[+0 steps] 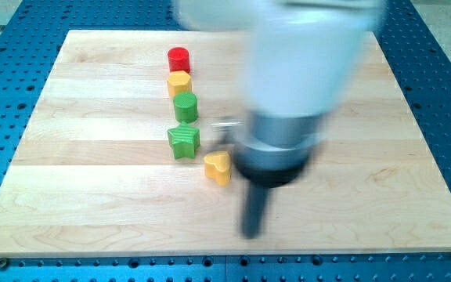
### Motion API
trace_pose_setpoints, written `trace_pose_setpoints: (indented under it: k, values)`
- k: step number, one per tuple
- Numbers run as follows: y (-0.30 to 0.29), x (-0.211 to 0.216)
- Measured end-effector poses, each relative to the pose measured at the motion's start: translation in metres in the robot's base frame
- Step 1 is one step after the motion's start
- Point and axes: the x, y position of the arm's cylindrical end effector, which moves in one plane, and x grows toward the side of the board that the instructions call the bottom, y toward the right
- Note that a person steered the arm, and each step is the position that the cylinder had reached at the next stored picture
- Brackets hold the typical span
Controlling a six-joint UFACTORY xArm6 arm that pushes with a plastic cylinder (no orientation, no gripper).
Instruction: Move the green star close to the green circle
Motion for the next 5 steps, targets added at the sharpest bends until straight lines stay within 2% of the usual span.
trace_pose_setpoints:
  k: [1, 2, 4, 5]
  values:
    - [-0.085, -0.036]
    - [-0.039, -0.077]
    - [-0.033, -0.126]
    - [-0.041, -0.128]
